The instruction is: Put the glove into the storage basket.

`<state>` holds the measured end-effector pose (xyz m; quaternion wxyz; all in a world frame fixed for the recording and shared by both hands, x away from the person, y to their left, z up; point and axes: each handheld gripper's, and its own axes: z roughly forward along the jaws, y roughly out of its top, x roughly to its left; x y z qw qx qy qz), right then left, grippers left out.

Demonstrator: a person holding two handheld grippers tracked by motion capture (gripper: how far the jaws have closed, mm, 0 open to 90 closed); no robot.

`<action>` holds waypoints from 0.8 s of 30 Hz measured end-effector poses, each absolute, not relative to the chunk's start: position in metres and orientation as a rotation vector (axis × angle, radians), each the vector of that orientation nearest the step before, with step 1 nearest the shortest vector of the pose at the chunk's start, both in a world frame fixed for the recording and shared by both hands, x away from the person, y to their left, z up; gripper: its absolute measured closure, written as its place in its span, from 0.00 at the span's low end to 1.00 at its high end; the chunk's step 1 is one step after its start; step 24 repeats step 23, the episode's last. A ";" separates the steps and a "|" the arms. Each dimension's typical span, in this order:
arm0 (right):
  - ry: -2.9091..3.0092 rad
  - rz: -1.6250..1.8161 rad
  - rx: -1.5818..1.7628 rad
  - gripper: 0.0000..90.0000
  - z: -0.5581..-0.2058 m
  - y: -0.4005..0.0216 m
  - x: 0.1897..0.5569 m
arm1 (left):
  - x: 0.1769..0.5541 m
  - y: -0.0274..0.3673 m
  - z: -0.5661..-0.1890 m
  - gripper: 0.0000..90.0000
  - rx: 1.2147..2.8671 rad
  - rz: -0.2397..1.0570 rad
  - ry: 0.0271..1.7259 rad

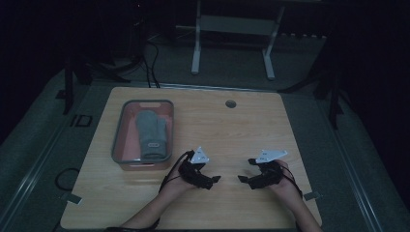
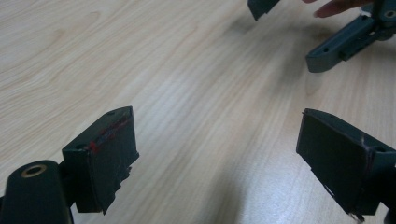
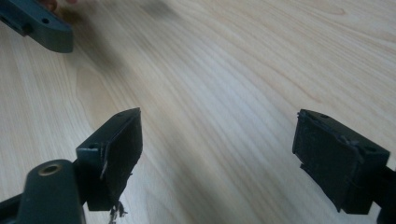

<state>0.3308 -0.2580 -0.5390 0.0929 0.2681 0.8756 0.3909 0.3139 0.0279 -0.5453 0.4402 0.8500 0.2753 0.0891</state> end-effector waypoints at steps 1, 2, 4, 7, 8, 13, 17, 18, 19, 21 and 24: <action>2.591 1.159 0.793 0.18 -0.541 -0.260 0.328 | 0.313 0.027 -0.546 0.14 2.115 0.220 0.672; 2.593 1.161 0.787 0.18 -0.542 -0.261 0.327 | 0.311 0.027 -0.547 0.14 2.109 0.218 0.659; 2.568 1.171 0.781 0.17 -0.545 -0.265 0.322 | 0.308 0.027 -0.549 0.14 2.102 0.218 0.649; 2.561 1.183 0.780 0.17 -0.548 -0.272 0.314 | 0.305 0.027 -0.552 0.14 2.115 0.213 0.650; 2.566 1.187 0.781 0.17 -0.550 -0.275 0.311 | 0.304 0.027 -0.553 0.14 2.125 0.207 0.641; 2.544 1.202 0.770 0.17 -0.555 -0.290 0.296 | 0.298 0.028 -0.553 0.14 2.120 0.210 0.620; 2.519 1.206 0.783 0.17 -0.557 -0.298 0.292 | 0.297 0.027 -0.554 0.14 2.126 0.211 0.612; 2.508 1.215 0.783 0.17 -0.557 -0.299 0.292 | 0.296 0.027 -0.555 0.14 2.123 0.207 0.611; 2.499 1.229 0.777 0.17 -0.556 -0.300 0.292 | 0.296 0.027 -0.555 0.14 2.121 0.210 0.609; 2.496 1.231 0.770 0.17 -0.556 -0.299 0.292 | 0.296 0.028 -0.555 0.14 2.113 0.206 0.610; 2.495 1.219 0.765 0.17 -0.557 -0.299 0.293 | 0.296 0.028 -0.555 0.14 2.113 0.205 0.614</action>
